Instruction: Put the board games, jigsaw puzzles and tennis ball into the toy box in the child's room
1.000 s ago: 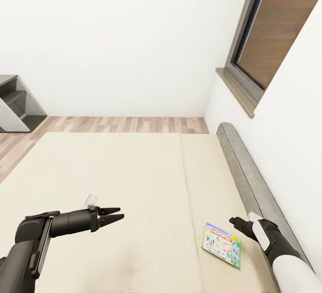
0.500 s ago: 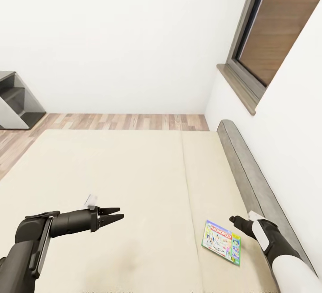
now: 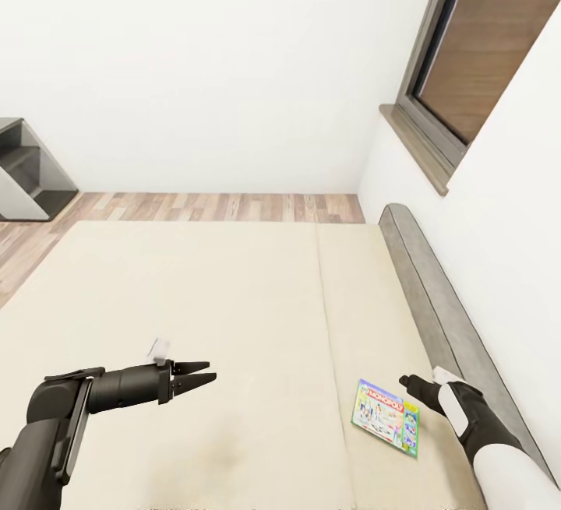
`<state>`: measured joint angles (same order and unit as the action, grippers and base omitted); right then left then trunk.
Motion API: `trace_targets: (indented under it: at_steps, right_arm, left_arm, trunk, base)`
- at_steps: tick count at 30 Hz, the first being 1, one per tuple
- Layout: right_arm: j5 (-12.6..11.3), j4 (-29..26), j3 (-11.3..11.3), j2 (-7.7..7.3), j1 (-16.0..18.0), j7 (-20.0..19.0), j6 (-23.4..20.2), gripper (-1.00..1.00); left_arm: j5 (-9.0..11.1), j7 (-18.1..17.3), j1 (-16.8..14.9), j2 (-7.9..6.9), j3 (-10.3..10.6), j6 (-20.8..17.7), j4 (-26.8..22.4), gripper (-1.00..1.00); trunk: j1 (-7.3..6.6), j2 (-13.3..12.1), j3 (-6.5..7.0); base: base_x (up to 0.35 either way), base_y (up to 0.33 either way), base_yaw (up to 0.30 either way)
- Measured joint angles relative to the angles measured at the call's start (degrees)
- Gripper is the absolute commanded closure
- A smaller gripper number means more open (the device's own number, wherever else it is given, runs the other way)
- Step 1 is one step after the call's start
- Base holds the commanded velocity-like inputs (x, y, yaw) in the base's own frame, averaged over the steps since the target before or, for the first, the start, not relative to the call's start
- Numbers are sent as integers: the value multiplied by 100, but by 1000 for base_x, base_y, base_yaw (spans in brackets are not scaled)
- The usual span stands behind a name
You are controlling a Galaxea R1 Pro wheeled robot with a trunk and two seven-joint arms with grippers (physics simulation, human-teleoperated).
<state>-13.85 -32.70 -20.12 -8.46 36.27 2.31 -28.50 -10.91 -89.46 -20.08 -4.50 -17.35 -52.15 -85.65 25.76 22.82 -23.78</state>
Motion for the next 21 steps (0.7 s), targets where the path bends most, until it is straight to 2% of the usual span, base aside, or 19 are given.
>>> trace_targets:
  at_steps: [8,21]
  right_arm:
    - [5,4,26,14,0,-7,230,-100]
    - [2,1,39,33,0,-15,260,-100]
  left_arm:
    - [-6,0,0,0,10,3,15,-100]
    - [-8,0,0,9,16,2,20,-100]
  trunk:
    - [0,0,-64]
    - [0,0,-165]
  base:
    - [0,0,0]
    - [0,0,0]
